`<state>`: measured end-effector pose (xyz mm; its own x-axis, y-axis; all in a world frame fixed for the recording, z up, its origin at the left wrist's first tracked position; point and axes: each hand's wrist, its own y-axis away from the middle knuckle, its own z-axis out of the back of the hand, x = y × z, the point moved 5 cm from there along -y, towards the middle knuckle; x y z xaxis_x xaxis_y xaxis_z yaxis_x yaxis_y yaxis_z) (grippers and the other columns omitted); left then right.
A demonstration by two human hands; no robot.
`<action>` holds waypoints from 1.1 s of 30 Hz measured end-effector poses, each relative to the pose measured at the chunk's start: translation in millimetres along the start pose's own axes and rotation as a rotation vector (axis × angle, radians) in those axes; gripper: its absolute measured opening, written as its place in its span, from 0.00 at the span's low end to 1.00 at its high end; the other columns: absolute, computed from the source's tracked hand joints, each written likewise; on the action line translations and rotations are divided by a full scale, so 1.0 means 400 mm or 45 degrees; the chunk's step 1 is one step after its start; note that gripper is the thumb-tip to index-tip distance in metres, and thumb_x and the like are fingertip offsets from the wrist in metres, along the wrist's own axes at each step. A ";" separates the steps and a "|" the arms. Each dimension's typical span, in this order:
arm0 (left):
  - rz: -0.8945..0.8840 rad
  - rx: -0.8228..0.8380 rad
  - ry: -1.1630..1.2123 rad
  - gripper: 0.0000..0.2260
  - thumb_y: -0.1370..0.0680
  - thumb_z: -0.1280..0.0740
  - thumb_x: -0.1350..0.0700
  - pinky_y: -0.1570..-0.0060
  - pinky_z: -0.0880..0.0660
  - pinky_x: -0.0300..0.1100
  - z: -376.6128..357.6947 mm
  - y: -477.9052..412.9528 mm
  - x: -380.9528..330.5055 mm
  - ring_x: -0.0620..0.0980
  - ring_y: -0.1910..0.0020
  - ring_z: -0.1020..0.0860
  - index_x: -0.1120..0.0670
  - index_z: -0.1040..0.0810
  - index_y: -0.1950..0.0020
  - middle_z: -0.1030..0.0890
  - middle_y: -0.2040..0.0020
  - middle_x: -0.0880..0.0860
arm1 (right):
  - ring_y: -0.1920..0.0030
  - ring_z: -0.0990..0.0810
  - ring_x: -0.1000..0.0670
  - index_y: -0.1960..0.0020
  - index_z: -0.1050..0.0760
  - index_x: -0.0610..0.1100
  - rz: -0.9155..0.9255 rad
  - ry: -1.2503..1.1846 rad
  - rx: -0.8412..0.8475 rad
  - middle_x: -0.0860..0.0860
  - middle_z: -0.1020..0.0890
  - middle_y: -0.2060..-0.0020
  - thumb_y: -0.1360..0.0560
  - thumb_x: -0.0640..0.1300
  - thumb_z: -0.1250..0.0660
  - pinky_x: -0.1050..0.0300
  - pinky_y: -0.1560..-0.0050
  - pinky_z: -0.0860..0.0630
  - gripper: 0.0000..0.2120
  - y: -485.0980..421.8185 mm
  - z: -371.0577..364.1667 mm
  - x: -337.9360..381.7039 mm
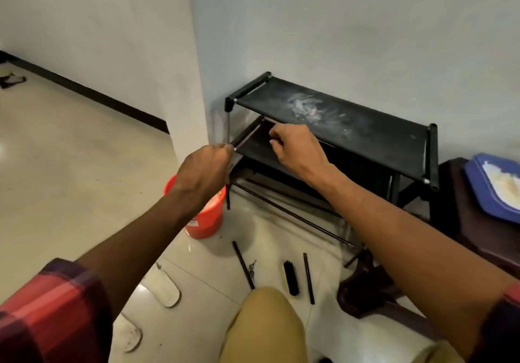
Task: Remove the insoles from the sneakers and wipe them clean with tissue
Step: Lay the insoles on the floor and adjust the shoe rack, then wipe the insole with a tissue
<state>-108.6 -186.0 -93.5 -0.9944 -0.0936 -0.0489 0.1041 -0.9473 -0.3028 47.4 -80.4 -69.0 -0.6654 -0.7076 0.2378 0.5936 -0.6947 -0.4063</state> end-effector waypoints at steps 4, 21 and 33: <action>-0.150 0.074 0.104 0.07 0.20 0.35 0.53 0.58 0.23 0.52 -0.081 -0.035 -0.138 0.63 0.49 0.19 0.55 0.24 0.46 0.18 0.47 0.57 | 0.56 0.18 0.45 0.47 0.21 0.44 -0.062 0.040 0.028 0.47 0.17 0.56 0.22 0.44 0.34 0.48 0.58 0.18 0.06 0.088 0.017 -0.101; -0.685 0.161 0.341 0.09 0.20 0.37 0.60 0.58 0.28 0.50 -0.075 -0.347 -1.265 0.64 0.47 0.19 0.57 0.21 0.42 0.19 0.45 0.60 | 0.53 0.18 0.41 0.59 0.25 0.42 -1.151 0.480 0.424 0.44 0.18 0.60 0.28 0.46 0.27 0.57 0.60 0.29 0.10 0.525 0.546 -0.935; -0.685 0.218 0.372 0.06 0.19 0.40 0.58 0.62 0.36 0.47 -0.192 -0.371 -1.332 0.56 0.61 0.29 0.57 0.23 0.49 0.20 0.53 0.59 | 0.43 0.20 0.39 0.36 0.26 0.41 -1.308 0.527 0.291 0.41 0.21 0.40 0.24 0.40 0.34 0.47 0.51 0.22 0.16 0.566 0.465 -1.023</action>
<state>407.0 27.9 -95.4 -0.8582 0.4738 -0.1976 -0.4372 -0.8763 -0.2022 538.4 27.9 -94.4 -0.9593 0.2798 0.0381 -0.2802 -0.9599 -0.0056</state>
